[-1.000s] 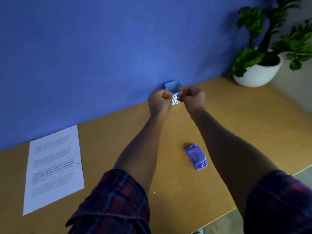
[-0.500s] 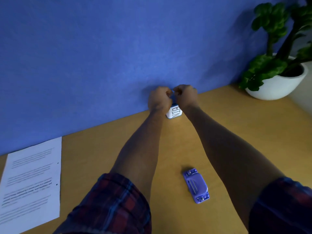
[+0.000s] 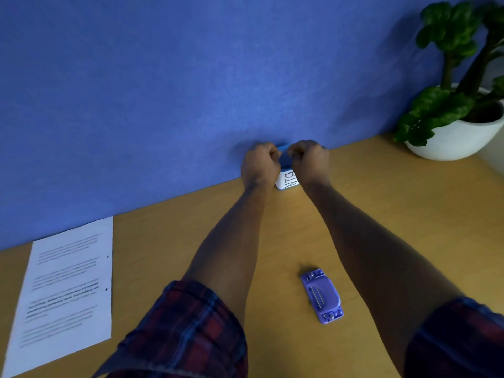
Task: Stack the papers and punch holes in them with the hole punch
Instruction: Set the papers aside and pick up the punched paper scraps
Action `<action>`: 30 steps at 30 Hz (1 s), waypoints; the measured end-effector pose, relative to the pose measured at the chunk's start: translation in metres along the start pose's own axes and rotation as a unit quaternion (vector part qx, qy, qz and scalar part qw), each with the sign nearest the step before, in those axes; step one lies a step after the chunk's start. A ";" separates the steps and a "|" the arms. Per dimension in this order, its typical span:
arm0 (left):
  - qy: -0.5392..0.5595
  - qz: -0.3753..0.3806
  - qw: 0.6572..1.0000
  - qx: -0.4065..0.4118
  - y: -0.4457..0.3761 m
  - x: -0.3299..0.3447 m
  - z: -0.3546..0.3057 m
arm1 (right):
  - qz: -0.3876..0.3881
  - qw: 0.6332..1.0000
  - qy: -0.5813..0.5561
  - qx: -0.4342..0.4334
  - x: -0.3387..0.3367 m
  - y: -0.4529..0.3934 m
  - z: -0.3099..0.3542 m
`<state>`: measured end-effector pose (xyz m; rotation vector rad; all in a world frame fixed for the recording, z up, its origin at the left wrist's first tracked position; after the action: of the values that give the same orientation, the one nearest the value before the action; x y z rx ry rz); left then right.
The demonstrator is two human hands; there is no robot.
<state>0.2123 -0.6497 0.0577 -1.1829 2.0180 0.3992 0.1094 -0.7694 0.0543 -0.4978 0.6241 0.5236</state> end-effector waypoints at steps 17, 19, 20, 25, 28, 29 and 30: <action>-0.030 0.122 0.992 -0.007 0.177 -0.053 0.130 | 0.085 0.992 -0.092 -0.033 0.046 0.245 0.041; -0.036 0.126 0.991 -0.032 0.202 -0.061 0.153 | 0.130 0.988 -0.080 -0.014 0.056 0.278 0.038; -0.039 0.131 0.990 -0.041 0.214 -0.064 0.162 | 0.147 0.986 -0.073 -0.008 0.060 0.292 0.036; -0.075 0.168 0.982 -0.043 0.263 -0.070 0.194 | 0.214 0.976 -0.029 -0.006 0.067 0.339 0.033; -0.072 0.159 0.982 -0.068 0.281 -0.074 0.205 | 0.241 0.970 0.009 0.028 0.065 0.359 0.022; -0.067 0.150 0.983 -0.078 0.284 -0.076 0.207 | 0.246 0.968 0.013 0.040 0.064 0.364 0.020; -0.060 0.141 0.984 -0.086 0.286 -0.077 0.207 | 0.253 0.966 0.013 0.050 0.064 0.368 0.018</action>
<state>0.0853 -0.3295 -0.0532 -0.9477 2.0809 0.7807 -0.0566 -0.4604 -0.0759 -0.2448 0.8037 0.9633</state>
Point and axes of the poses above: each hand's wrist, its own y-axis away from the middle knuckle, its own x-axis out of the palm, z = x × y, the point moved 10 cm from there along -y, towards the middle knuckle, and after that the axes turned 1 degree about -x, right-handed, at the moved point
